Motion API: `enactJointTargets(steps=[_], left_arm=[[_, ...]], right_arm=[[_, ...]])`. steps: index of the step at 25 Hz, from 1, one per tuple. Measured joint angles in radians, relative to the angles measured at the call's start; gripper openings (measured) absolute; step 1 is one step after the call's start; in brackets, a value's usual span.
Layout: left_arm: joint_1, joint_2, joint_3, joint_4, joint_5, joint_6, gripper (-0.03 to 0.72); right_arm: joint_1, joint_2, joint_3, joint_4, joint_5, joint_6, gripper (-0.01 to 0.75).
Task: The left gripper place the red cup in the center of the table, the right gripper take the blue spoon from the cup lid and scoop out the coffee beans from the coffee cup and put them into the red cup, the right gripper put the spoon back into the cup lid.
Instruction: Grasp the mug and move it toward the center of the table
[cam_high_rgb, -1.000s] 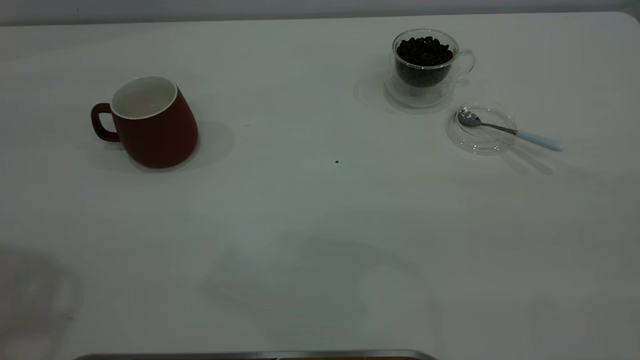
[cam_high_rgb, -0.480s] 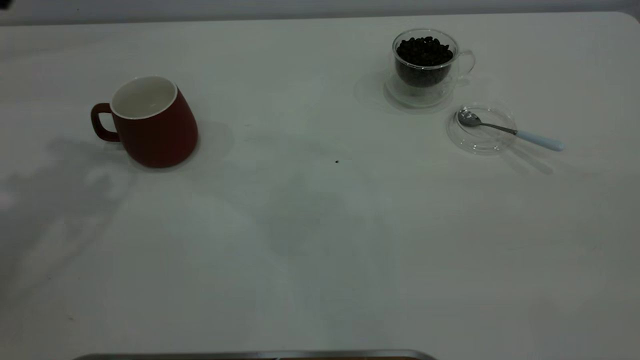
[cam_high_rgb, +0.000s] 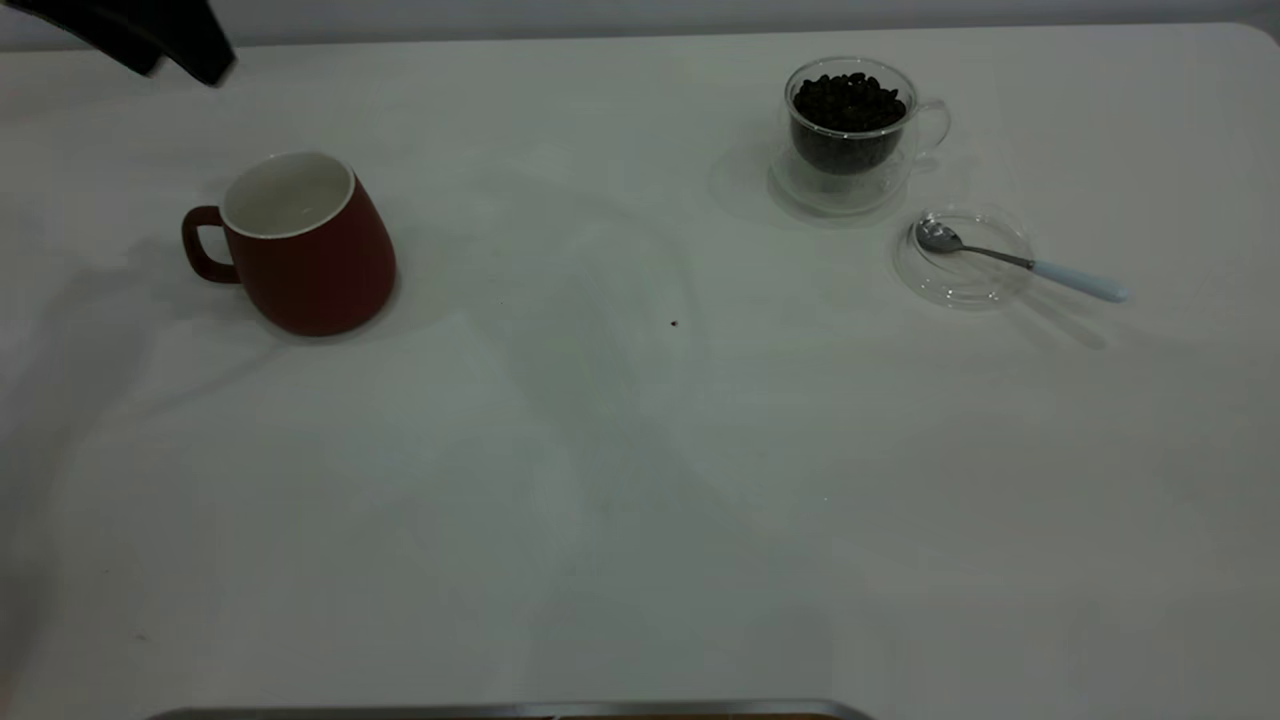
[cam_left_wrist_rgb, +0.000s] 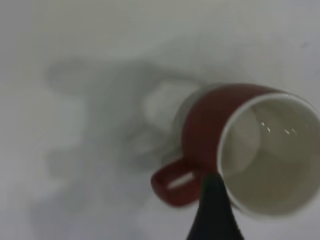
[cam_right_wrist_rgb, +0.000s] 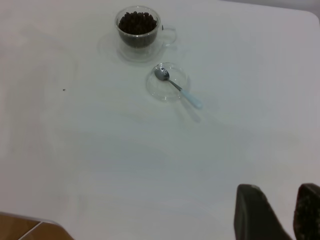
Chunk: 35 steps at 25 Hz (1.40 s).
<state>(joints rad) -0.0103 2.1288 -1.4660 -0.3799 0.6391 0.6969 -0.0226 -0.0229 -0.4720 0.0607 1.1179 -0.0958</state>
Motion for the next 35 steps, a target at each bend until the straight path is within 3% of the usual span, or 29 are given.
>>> enactJointTargets(steps=[6, 19, 22, 28, 31, 35], left_arm=[[-0.030, 0.134, -0.090, 0.000, 0.000, 0.063, 0.592], [-0.046, 0.248, -0.098, 0.063, -0.087, 0.117, 0.568], [-0.046, 0.253, -0.098, 0.065, -0.088, 0.117, 0.492], [-0.046, 0.253, -0.098, 0.073, -0.099, 0.117, 0.209], [-0.046, 0.255, -0.099, 0.081, -0.105, 0.122, 0.109], [-0.050, 0.258, -0.099, 0.080, -0.100, 0.122, 0.094]], right_arm=[[0.000, 0.000, 0.000, 0.001, 0.000, 0.000, 0.239], [0.000, 0.000, 0.000, 0.002, 0.000, 0.000, 0.240], [0.000, 0.000, 0.000, 0.002, 0.000, 0.000, 0.240], [0.000, 0.000, 0.000, 0.002, 0.000, 0.000, 0.240], [0.000, 0.000, 0.000, 0.002, 0.000, 0.000, 0.240], [0.000, 0.000, 0.000, 0.002, 0.000, 0.000, 0.240]])
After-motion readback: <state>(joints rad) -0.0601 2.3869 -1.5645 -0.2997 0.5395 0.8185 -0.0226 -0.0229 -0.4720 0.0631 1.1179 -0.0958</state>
